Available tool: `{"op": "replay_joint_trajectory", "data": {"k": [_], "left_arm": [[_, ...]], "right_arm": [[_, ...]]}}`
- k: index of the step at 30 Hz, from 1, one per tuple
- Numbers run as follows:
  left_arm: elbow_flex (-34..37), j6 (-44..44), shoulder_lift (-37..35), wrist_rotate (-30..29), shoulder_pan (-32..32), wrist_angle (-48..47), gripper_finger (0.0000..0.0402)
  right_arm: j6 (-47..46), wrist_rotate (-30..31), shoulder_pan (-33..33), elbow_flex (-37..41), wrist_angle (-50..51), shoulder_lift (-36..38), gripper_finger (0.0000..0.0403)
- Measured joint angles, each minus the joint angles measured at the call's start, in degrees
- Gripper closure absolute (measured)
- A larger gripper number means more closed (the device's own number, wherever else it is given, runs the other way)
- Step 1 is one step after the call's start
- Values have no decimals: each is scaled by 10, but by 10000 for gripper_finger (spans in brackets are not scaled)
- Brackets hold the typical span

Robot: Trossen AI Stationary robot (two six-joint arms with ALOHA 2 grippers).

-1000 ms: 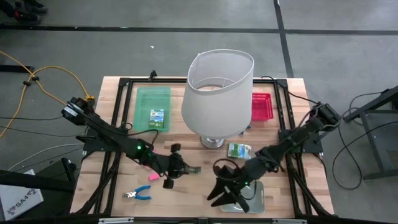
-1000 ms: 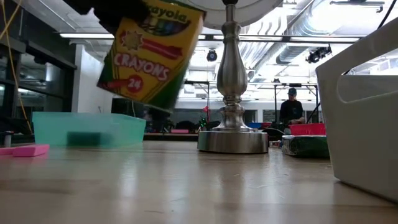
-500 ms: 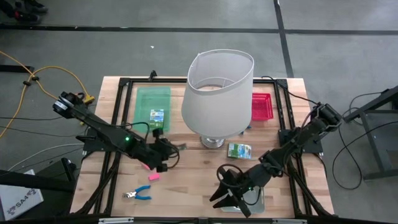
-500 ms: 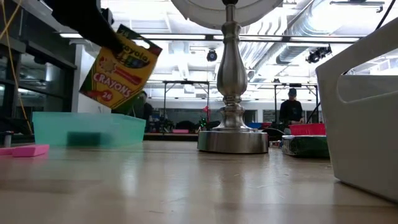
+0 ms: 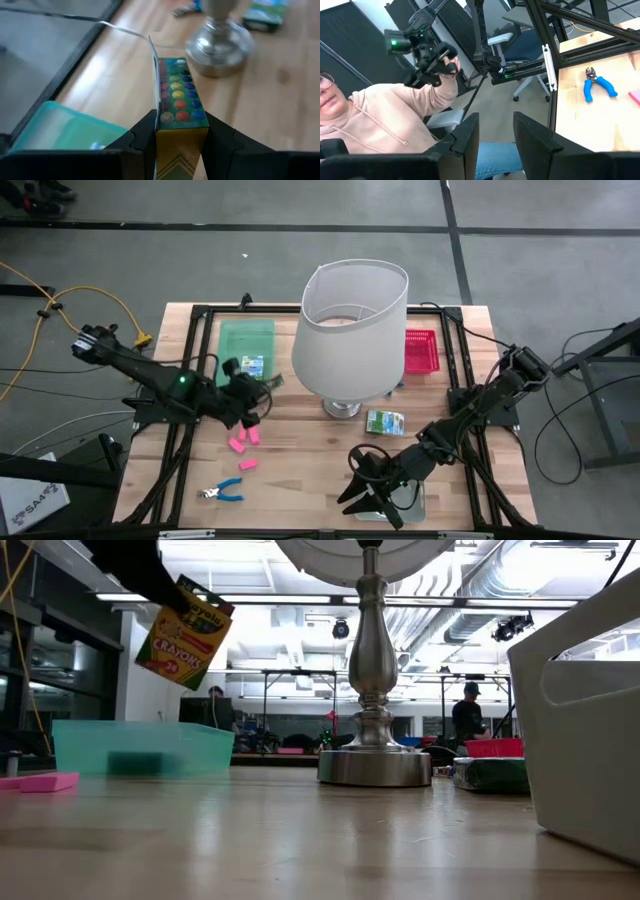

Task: Pick & Place School Supplies
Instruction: Put the yellow crayon box into the green bin

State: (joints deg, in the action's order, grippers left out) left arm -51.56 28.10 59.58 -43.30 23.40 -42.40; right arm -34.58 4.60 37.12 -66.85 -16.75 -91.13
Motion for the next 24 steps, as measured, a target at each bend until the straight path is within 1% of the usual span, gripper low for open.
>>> {"op": "replay_joint_trajectory", "data": {"k": [8,13,19,24], "left_arm": [[55,3,-59,-6,-117,-1,294],[85,-12,-68,-8,-208,-1,294],[93,-74,-29,-27,-319,2,293],[93,-122,30,-33,-379,28,295]], "right_arm": [[4,0,0,0,3,0,291],[4,-2,0,0,3,0,291],[15,-2,0,0,3,0,291],[15,-2,0,0,4,0,291]]}}
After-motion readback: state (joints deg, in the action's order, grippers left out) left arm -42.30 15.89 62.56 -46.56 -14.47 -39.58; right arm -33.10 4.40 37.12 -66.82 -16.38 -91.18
